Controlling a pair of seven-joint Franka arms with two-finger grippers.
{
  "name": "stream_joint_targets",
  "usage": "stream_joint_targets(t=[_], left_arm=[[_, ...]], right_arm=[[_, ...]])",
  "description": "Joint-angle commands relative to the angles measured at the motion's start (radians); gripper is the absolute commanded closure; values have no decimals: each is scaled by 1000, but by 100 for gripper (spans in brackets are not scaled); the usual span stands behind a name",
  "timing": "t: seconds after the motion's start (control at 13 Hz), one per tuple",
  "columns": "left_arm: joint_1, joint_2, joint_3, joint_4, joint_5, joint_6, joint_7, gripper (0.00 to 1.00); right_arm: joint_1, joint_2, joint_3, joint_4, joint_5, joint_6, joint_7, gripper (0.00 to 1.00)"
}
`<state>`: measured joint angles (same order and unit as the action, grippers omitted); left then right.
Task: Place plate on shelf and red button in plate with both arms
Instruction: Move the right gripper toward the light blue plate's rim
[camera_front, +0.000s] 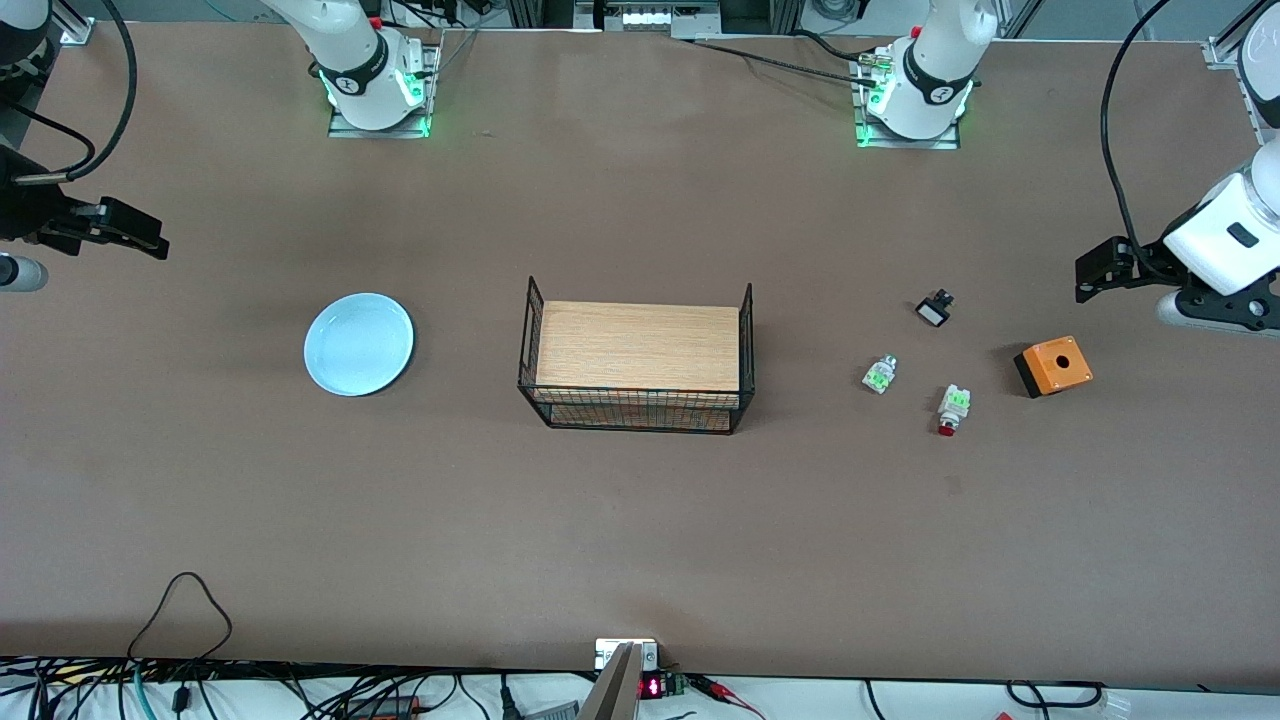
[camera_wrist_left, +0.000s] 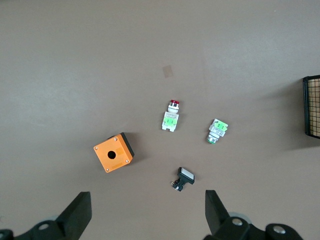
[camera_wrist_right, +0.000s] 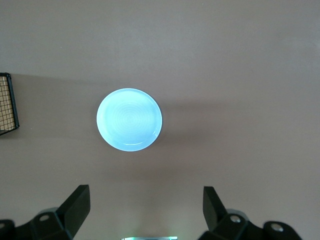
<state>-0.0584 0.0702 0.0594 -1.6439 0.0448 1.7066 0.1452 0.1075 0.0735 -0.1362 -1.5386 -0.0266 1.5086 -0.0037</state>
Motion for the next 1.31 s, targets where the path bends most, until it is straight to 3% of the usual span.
stream_joint_targets(t=[0.0,0.23,0.38,0.69,1.23], left_arm=[[2,7,2,13,-16,2,27,0],[3,7,5,12,-16,-2,28,0],[2,7,4,13,-16,1,28,0],[3,7,4,12,-16,-1,28,0],[3,7,5,12,-17,-2,28,0]], right_arm=[[8,-20,-11,-18,20,4,-9,0],[11,-8,-10,-20,22,13,-10,0],[15,55,-8,-20,21,27,-12,0],[35,169,-8,-63,4,186,-13,0],[35,190,-8,-578,2,780,-30,0]])
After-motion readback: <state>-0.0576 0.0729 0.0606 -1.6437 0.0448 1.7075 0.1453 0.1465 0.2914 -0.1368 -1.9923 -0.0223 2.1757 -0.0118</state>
